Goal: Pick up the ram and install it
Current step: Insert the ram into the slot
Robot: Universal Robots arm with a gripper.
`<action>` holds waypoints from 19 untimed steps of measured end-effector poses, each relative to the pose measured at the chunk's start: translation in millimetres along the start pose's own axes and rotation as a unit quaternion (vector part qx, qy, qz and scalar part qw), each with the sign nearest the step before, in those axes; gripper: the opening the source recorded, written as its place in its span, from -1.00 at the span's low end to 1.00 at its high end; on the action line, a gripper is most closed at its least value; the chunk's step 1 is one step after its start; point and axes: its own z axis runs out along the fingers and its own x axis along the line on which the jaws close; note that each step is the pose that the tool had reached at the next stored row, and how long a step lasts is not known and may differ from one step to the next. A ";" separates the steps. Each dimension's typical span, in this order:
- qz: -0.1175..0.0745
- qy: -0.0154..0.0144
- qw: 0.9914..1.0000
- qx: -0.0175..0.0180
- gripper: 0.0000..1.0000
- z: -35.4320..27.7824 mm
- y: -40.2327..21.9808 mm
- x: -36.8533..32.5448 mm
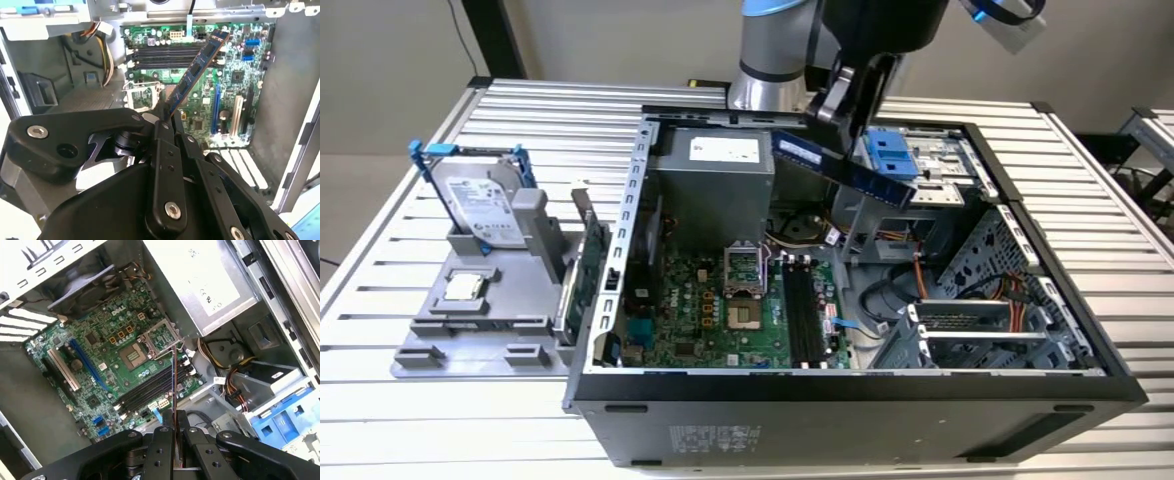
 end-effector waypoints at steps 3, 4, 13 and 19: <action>0.025 0.000 1.000 0.001 -1.00 0.0 0.0 0.0; 0.034 0.000 0.999 0.001 -1.00 0.0 0.0 0.0; 0.106 -0.001 0.994 0.004 -1.00 0.0 0.0 0.0; 0.154 -0.002 0.988 0.006 -1.00 0.0 0.0 0.0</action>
